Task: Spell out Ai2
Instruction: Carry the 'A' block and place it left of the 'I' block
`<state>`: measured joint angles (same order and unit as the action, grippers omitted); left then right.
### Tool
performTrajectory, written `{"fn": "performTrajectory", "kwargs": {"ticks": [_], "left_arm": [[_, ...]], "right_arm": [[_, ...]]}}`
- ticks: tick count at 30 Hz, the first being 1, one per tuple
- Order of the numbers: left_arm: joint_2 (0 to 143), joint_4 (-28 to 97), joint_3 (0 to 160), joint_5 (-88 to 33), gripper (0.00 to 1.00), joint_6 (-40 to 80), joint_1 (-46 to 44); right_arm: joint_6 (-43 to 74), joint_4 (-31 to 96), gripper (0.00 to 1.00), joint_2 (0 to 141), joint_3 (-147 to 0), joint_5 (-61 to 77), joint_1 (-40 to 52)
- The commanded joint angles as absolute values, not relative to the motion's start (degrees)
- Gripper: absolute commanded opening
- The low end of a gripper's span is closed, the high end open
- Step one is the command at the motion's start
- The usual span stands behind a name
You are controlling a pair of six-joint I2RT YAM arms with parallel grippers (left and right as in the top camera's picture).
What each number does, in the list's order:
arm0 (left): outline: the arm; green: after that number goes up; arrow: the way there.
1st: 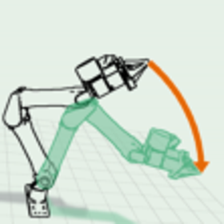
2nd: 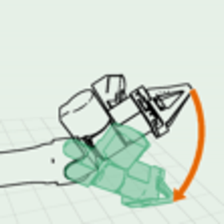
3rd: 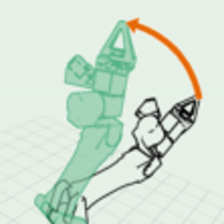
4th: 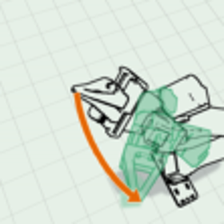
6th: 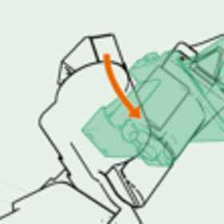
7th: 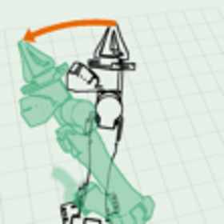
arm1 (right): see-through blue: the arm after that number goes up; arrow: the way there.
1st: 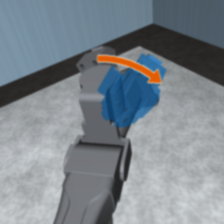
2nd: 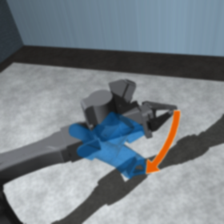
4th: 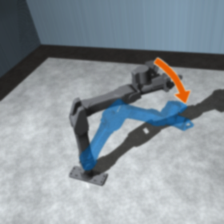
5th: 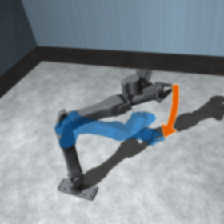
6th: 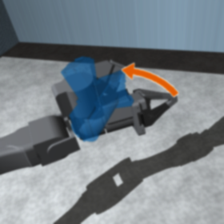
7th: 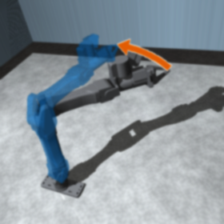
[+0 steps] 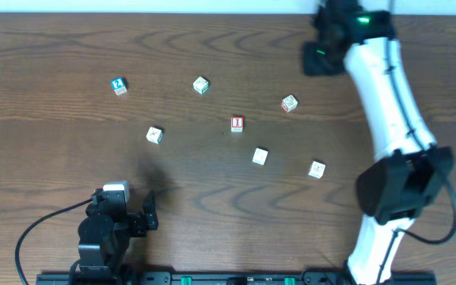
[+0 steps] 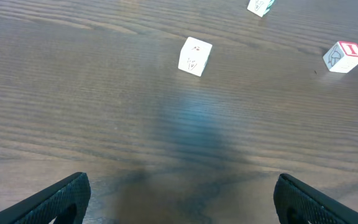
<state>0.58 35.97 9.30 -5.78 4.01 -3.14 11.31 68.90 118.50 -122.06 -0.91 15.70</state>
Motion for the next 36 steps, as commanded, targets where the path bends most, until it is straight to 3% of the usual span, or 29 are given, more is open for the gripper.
{"fn": "performTrajectory", "kwargs": {"ticks": [1,5,10,19,36], "left_arm": [[0.3,36.0,9.0,-5.8,0.95,3.4,-2.9],[0.3,36.0,9.0,-5.8,0.96,3.4,-2.9],[0.3,36.0,9.0,-5.8,0.95,3.4,-2.9],[0.3,36.0,9.0,-5.8,0.95,3.4,-2.9],[0.3,36.0,9.0,-5.8,0.95,3.4,-2.9]], "right_arm": [[23.2,68.8,0.06,118.7,-123.7,-3.7,26.0],[30.7,66.4,0.04,121.7,-123.7,-9.7,36.5],[38.8,64.4,0.10,128.0,-123.7,-12.8,44.0],[41.3,64.1,0.07,138.1,-123.7,-8.3,42.0],[31.6,64.4,0.08,141.7,-122.7,-6.9,39.2]]}}
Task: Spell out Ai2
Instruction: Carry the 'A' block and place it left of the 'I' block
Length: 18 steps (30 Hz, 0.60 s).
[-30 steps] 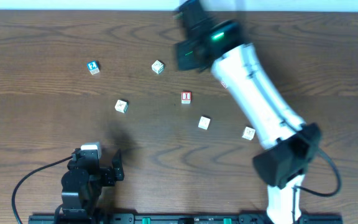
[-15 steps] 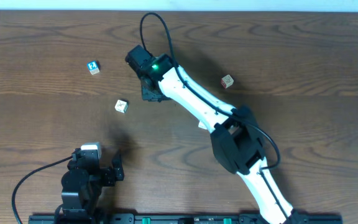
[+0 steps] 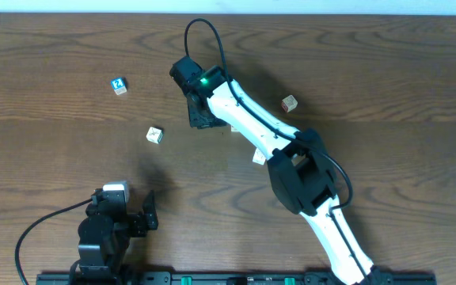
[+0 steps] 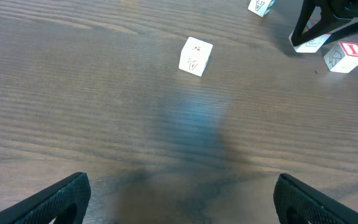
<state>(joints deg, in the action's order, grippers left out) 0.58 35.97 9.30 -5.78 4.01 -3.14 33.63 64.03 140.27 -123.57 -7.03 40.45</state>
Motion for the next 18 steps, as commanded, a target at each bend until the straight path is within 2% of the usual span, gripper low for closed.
{"fn": "performTrajectory", "kwargs": {"ticks": [1,4,18], "left_arm": [[0.3,36.0,9.0,-5.8,0.95,3.4,-2.9],[0.3,36.0,9.0,-5.8,0.95,3.4,-2.9],[0.3,36.0,9.0,-5.8,0.95,3.4,-2.9]], "right_arm": [[31.1,64.5,0.06,141.7,-122.4,-6.5,38.9],[30.8,64.9,0.02,141.7,-121.3,-5.7,38.3],[25.7,65.5,0.02,141.7,-120.9,-5.5,39.2]]}}
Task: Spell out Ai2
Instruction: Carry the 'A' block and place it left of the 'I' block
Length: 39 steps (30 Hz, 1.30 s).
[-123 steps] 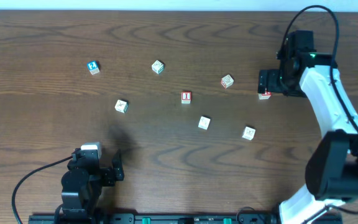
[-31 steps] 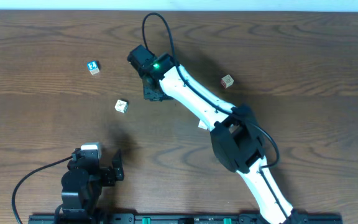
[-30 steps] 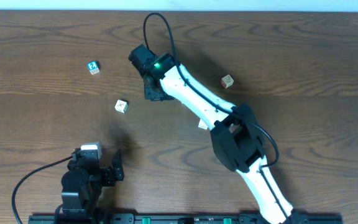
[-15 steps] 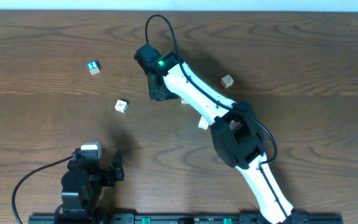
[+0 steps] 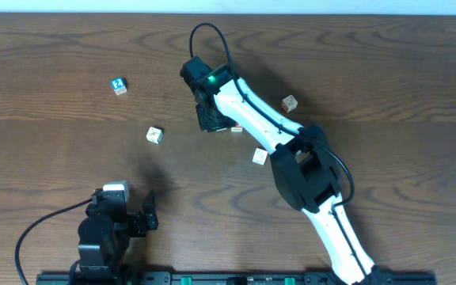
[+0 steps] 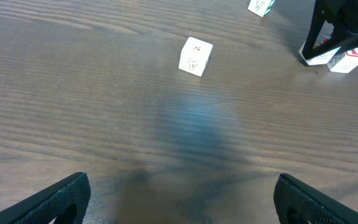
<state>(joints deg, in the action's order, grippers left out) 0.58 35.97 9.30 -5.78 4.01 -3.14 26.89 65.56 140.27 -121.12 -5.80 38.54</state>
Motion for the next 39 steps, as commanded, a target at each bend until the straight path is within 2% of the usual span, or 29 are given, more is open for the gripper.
{"fn": "performTrajectory", "kwargs": {"ticks": [1,7,18,39], "left_arm": [[0.3,36.0,9.0,-5.8,0.95,3.4,-2.9],[0.3,36.0,9.0,-5.8,0.95,3.4,-2.9],[0.3,36.0,9.0,-5.8,0.95,3.4,-2.9],[0.3,36.0,9.0,-5.8,0.95,3.4,-2.9]], "right_arm": [[26.2,65.3,0.02,141.7,-120.9,-4.8,39.3],[30.7,62.6,0.01,141.7,-120.9,-2.5,40.0],[39.4,62.2,0.01,141.7,-119.3,-7.1,41.6],[37.7,62.6,0.01,141.7,-119.2,-7.8,39.6]]}}
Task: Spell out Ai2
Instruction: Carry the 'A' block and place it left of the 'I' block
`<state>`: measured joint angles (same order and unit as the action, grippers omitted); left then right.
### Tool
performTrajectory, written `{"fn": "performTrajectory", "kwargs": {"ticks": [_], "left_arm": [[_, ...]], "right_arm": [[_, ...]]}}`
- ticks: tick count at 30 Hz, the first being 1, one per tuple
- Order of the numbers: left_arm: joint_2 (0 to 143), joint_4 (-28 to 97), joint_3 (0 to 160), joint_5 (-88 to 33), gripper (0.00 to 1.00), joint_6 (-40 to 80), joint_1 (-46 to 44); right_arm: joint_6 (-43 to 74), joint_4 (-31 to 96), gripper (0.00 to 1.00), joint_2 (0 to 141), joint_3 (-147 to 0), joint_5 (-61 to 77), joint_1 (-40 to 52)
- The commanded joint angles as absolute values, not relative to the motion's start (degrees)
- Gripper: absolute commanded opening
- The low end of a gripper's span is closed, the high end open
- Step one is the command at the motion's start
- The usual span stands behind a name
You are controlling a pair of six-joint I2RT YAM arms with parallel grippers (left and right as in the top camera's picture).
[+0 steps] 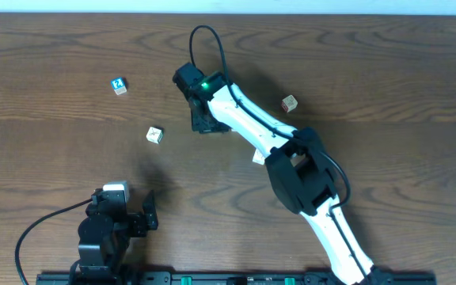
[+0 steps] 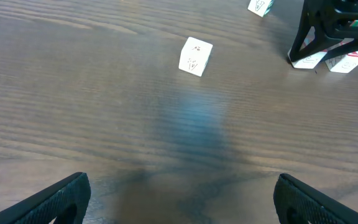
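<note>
My right gripper (image 1: 204,120) stands low at the table's middle, fingers down around a white block (image 2: 308,60), apparently shut on it. That block rests just left of the red I block (image 2: 348,62); the arm hides both from overhead. The blue 2 block (image 1: 118,85) lies at the far left. A white block with a small A-like mark (image 2: 195,56) sits alone at centre left. My left gripper (image 2: 182,208) is open and empty near the front edge.
Another white block (image 2: 261,5) lies beyond the right gripper. A red-marked block (image 1: 290,103) sits to the right of the arm. One more white block (image 1: 257,157) peeks out beside the right arm's elbow (image 1: 303,178).
The right gripper has shifted slightly left, and the white block between its fingers has moved left with it, a little further from the red I block. The left arm has not moved.
First the right gripper was at the far right back edge, and the I block stood alone. Then the gripper was by the I block with a white block under its fingers. Since then that block has stayed beside the I, shifting a little each time.
</note>
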<state>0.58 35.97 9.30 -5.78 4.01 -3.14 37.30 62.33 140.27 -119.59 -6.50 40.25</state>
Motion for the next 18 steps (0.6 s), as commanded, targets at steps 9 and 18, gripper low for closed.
{"fn": "performTrajectory", "kwargs": {"ticks": [9,18], "left_arm": [[0.3,36.0,9.0,-5.8,0.95,3.4,-2.9],[0.3,36.0,9.0,-5.8,0.95,3.4,-2.9]], "right_arm": [[37.6,62.7,0.09,141.7,-119.1,-7.4,39.0],[37.6,62.6,0.40,141.7,-119.0,-7.2,39.0]]}}
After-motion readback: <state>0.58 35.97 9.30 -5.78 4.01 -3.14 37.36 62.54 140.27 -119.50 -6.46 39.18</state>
